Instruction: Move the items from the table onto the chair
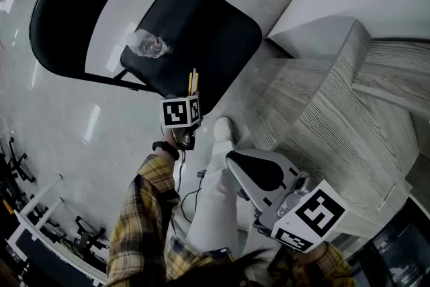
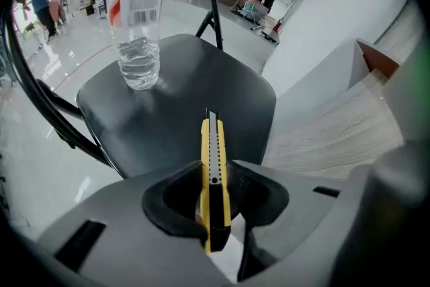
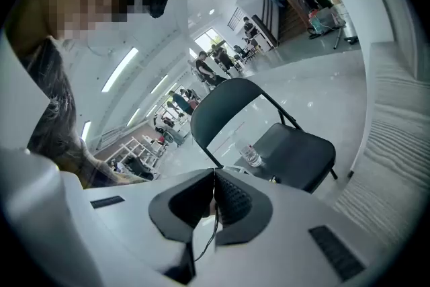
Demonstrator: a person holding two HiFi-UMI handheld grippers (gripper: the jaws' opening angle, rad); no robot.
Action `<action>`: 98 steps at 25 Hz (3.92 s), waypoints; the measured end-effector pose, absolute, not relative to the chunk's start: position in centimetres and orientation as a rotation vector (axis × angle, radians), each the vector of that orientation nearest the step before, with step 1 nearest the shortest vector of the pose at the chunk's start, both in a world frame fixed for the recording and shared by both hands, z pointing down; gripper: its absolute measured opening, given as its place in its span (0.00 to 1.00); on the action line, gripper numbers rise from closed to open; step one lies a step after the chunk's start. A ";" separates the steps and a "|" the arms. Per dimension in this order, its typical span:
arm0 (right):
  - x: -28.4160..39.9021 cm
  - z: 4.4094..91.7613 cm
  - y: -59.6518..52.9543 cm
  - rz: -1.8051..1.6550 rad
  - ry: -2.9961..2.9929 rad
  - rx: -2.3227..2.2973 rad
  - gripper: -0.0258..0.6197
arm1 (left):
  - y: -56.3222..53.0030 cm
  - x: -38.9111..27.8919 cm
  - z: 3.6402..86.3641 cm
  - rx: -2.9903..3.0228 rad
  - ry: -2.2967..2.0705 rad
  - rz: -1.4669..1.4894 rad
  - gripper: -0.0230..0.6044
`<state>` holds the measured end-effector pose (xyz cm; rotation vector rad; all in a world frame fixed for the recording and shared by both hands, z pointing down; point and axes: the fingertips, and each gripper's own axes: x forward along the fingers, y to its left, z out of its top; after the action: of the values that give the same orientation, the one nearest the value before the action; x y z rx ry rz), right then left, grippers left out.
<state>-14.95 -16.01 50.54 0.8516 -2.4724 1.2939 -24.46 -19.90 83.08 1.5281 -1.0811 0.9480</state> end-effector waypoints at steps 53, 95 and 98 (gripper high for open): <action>25.8 27.5 18.5 0.925 -2.476 1.614 0.07 | 6.5 14.6 30.0 2.412 -0.955 0.413 0.04; 30.1 26.6 20.7 0.887 -2.254 2.017 0.07 | 14.5 24.1 26.7 2.568 -0.391 0.460 0.04; 31.3 27.5 21.1 0.890 -2.216 2.025 0.07 | 14.8 23.9 27.0 2.562 -0.410 0.475 0.04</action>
<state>31.27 21.09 27.54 2.0248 -2.2160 0.8903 23.92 14.79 27.02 2.5618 -0.4097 0.4751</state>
